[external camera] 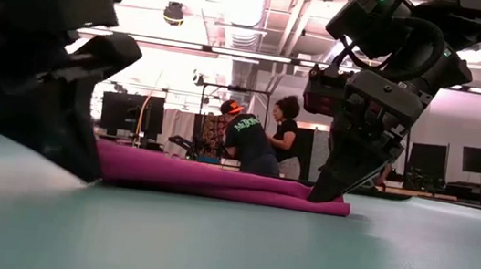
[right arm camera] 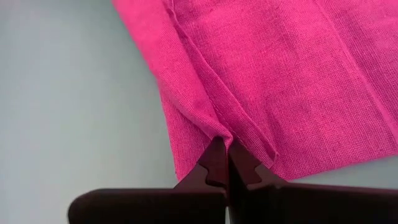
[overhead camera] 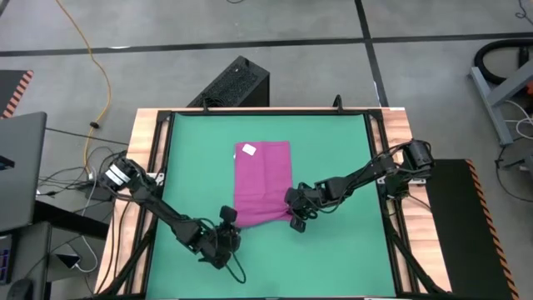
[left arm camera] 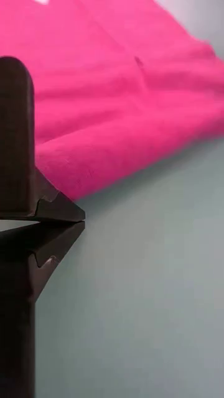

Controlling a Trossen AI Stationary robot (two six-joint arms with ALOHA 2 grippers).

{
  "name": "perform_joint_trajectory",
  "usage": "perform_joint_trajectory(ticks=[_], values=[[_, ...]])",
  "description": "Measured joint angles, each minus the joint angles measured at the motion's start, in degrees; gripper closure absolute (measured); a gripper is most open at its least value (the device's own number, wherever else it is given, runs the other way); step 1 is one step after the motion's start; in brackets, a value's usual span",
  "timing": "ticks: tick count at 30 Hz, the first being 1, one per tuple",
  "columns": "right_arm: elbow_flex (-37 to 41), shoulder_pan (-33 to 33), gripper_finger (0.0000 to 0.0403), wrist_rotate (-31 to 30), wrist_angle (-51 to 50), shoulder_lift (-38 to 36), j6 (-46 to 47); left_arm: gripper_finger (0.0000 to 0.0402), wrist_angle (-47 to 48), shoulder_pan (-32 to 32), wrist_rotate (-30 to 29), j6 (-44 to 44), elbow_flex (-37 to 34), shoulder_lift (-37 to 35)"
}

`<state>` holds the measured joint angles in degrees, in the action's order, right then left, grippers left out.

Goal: Roll towel
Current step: Roll the violet towel

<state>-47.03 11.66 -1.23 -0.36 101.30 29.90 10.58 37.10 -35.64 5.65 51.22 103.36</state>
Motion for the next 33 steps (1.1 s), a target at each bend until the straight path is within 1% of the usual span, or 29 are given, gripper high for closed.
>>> perform_joint_trajectory(ticks=[4,9,13,22,33], values=[[0.0,0.0,0.0396,0.0,0.03,0.0,-0.35,0.0401,1.78,-0.22,-1.78,1.03,0.11,-0.31],[0.0,0.0,0.0396,-0.02,0.07,0.0,-0.41,0.0401,2.13,-0.26,-2.46,3.08,0.09,-1.55],[0.0,0.0,0.0396,-0.02,0.09,0.0,-0.41,0.0402,2.8,-0.27,-5.19,3.14,0.11,-3.82],[0.0,0.0,0.0396,-0.04,0.15,0.0,-0.41,0.0402,5.18,-2.5,-7.08,3.04,0.11,-6.3],[0.0,0.0,0.0396,0.07,0.15,0.0,-0.41,0.0401,6.04,-6.65,-5.52,2.4,0.11,-6.3]])
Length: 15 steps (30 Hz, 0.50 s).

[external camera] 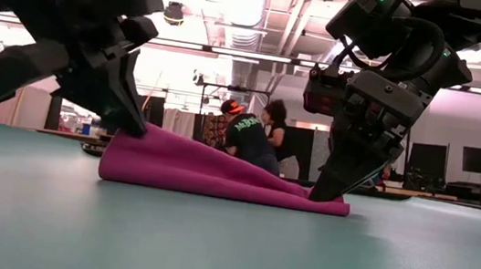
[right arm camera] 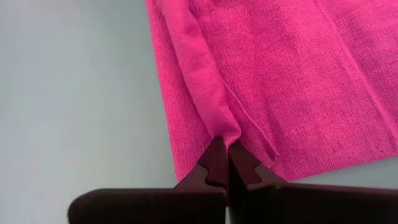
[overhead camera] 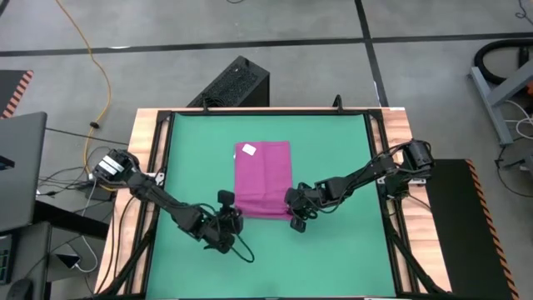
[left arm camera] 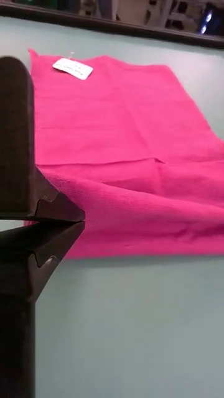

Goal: Roll towel
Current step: Roll the violet towel

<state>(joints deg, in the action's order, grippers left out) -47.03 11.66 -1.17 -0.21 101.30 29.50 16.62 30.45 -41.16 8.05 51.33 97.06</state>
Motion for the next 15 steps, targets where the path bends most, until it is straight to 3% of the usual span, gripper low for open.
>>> perform_joint_trajectory(ticks=[6,15], values=[[0.0,0.0,0.0396,0.24,-0.15,0.0,-0.05,0.0401,1.92,-2.83,5.17,4.49,0.0,0.0],[-0.02,0.34,0.0396,1.02,-0.26,0.0,-0.02,0.0401,2.07,-4.94,6.44,6.26,-1.92,0.0]])
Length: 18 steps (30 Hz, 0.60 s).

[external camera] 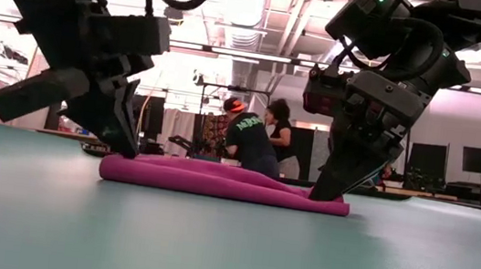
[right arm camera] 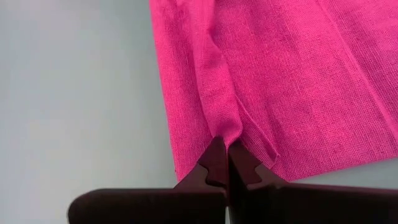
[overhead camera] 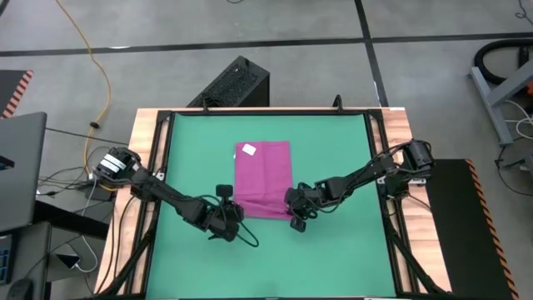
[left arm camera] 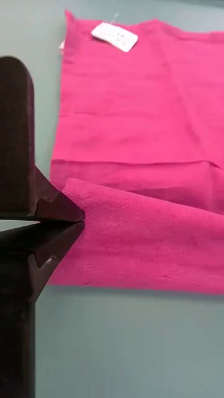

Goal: Roll towel
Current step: Roll the violet towel

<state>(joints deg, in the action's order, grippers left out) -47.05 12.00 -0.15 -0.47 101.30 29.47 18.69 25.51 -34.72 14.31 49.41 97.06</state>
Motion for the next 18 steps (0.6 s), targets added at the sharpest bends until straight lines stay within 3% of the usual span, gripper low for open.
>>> perform_joint_trajectory(ticks=[9,18], values=[[0.0,0.1,0.0387,-0.08,-0.05,0.02,-0.08,0.0401,-11.63,-0.01,1.65,0.44,-6.41,-0.03],[0.07,0.51,0.0348,-6.08,-1.11,-2.59,-2.01,0.0401,-11.6,-0.01,2.67,1.93,-6.89,-0.07]])
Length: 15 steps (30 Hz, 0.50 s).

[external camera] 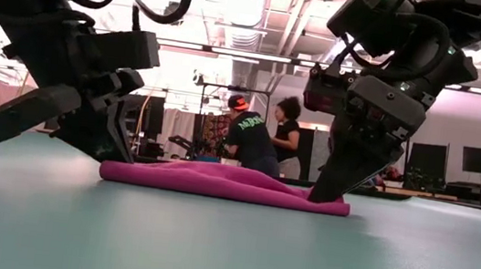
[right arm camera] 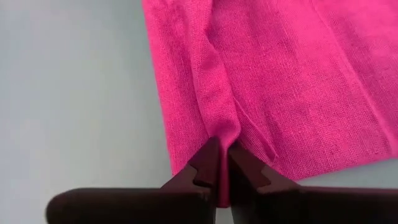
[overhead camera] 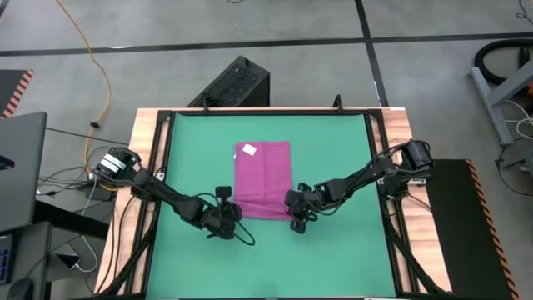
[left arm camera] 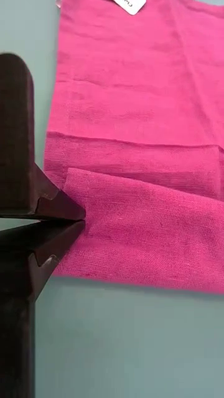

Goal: Roll towel
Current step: Roll the violet towel

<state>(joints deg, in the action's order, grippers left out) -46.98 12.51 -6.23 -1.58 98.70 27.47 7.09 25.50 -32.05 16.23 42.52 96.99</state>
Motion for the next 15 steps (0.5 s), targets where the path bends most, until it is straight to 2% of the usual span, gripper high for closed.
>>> perform_joint_trajectory(ticks=[7,12,15], values=[[0.06,0.34,0.0309,-6.29,-2.94,-5.86,-3.54,0.0401,2.83,0.02,0.59,2.07,-0.07,0.0],[0.06,0.56,0.0281,-7.26,-4.71,-8.2,-5.23,0.0401,3.06,0.04,0.67,2.09,-0.07,0.0],[0.04,1.76,0.0274,-10.03,-4.86,-9.13,-6.62,0.0401,3.6,0.04,0.73,2.55,-0.07,0.0]])
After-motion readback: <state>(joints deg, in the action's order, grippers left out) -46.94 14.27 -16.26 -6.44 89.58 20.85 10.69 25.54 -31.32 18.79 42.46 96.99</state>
